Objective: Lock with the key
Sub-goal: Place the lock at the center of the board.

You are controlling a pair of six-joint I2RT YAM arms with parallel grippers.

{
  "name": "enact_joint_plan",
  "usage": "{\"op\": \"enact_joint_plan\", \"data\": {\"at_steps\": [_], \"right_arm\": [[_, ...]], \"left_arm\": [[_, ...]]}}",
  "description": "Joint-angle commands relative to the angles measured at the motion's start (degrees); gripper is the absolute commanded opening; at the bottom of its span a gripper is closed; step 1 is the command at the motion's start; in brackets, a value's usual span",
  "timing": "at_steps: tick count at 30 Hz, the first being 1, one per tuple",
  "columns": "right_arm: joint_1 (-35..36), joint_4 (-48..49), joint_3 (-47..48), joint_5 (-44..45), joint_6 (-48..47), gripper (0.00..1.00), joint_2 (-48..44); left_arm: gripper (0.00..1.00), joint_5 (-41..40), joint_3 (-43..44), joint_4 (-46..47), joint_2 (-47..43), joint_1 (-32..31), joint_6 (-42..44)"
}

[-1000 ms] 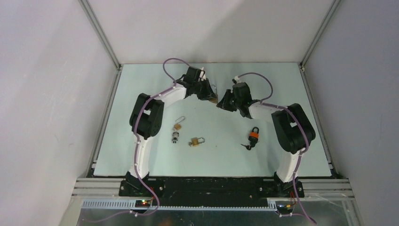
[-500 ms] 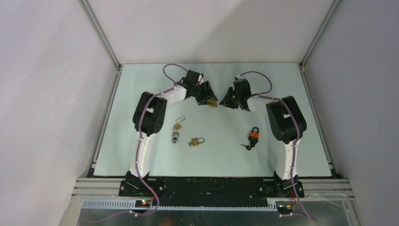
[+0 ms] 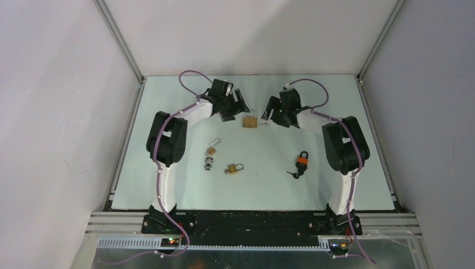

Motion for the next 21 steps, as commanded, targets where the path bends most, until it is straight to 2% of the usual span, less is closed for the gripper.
{"op": "enact_joint_plan", "data": {"at_steps": [1,4,7,9,13,16,21], "right_arm": [[-0.67,-7.05,1.05,9.31,-3.39,0.8,-8.1],[-0.36,-14.32,0.97,15.4,-2.8,0.77,-11.12],[0.0,-20.88,-0.49,22.35,-0.47,0.68,-14.45],[0.49,-24.67,-3.86,27.93,2.03,0.67,-17.2],[1.2,-26.95,-14.26,33.11,7.6,0.69,-24.75],[1.52,-28.28,-20.94,34.98,11.51,0.76,-29.99],[0.69,-25.8,-27.84,31.81,12.31,0.8,-33.63]], "left_arm": [[0.87,-7.65,-2.1,-0.67,-9.26,0.68,3.22],[0.9,-8.97,-3.68,-0.94,-13.04,0.65,5.38],[0.99,-9.78,-6.79,-0.97,-17.97,0.63,7.67],[1.0,-11.55,-9.3,-0.92,-21.36,0.6,8.92],[1.0,-14.63,-13.6,-0.9,-28.2,0.6,10.2],[1.0,-14.4,-15.98,-0.91,-32.16,0.55,10.74],[1.0,-12.94,-22.95,-0.94,-40.75,0.6,11.01]]}}
